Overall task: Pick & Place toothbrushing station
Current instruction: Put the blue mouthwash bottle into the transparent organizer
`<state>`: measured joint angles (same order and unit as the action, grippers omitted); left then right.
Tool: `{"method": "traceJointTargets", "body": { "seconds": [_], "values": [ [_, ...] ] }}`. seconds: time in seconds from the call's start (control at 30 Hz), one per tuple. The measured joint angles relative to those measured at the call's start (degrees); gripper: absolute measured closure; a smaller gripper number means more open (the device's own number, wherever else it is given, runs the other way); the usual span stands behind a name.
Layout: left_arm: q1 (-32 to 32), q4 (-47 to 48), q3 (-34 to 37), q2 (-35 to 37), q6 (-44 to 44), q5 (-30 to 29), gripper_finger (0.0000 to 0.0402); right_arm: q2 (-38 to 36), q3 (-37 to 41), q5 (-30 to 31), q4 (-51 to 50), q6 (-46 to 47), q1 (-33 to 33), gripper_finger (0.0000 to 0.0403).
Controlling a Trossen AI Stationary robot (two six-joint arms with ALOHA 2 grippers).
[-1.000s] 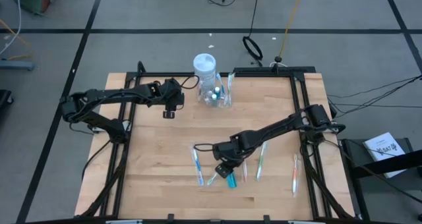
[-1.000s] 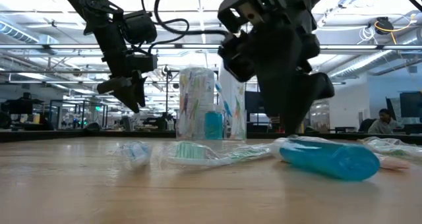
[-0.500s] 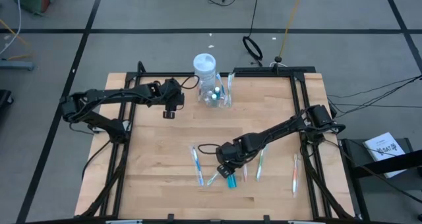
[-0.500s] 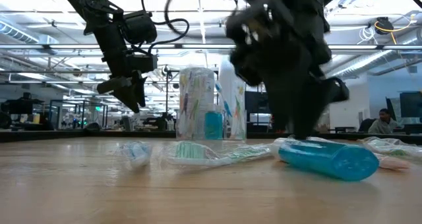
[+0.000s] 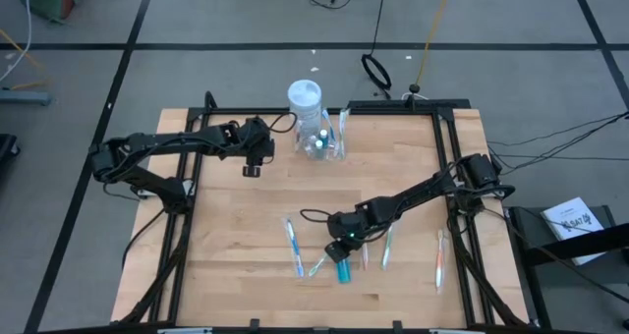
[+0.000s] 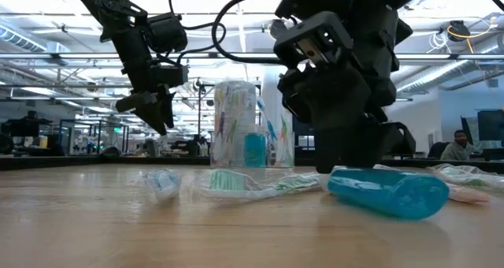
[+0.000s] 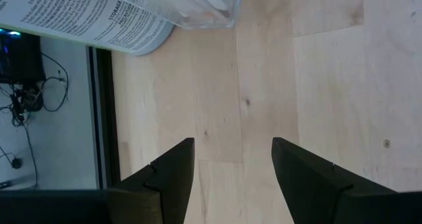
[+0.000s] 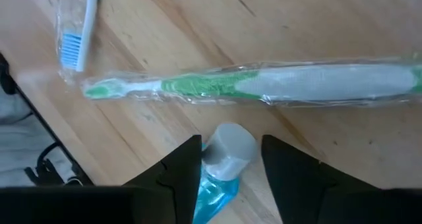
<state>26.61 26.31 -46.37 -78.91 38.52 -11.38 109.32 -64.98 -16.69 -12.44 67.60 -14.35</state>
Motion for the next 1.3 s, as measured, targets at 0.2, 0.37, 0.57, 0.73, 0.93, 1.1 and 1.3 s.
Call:
{"method": "traceJointTargets", "body": {
  "seconds": [0.2,0.37,0.57,0.73,0.93,1.1,1.3],
  "values": [
    [0.0,0.0,0.0,0.0,0.0,0.0,0.0192,0.1,0.2,0.1,0.2,-0.9,-0.3,0.0294],
    [0.0,0.0,0.0,0.0,0.0,0.0,0.0192,0.3,0.4,0.2,3.1,-3.2,-0.3,0.0315],
    [0.0,0.0,0.0,0.0,0.0,0.0,0.0192,0.1,0.5,1.9,7.7,-7.4,0.4,0.0313],
    [0.0,0.0,0.0,0.0,0.0,1.6,0.0192,-2.7,0.5,6.1,7.1,-12.6,2.1,0.0313],
    [0.0,-0.1,0.0,0.0,-0.1,4.3,0.0192,-9.1,0.5,11.6,7.7,-24.4,4.9,0.0313],
    [0.0,-0.3,0.0,0.0,-2.2,5.9,0.0192,-13.7,0.4,27.4,8.3,-41.1,7.2,0.0313],
    [0.0,-0.4,0.0,0.0,-7.1,6.0,0.0192,-14.3,0.4,52.7,18.7,-57.6,11.6,0.0313]
  ]
}}
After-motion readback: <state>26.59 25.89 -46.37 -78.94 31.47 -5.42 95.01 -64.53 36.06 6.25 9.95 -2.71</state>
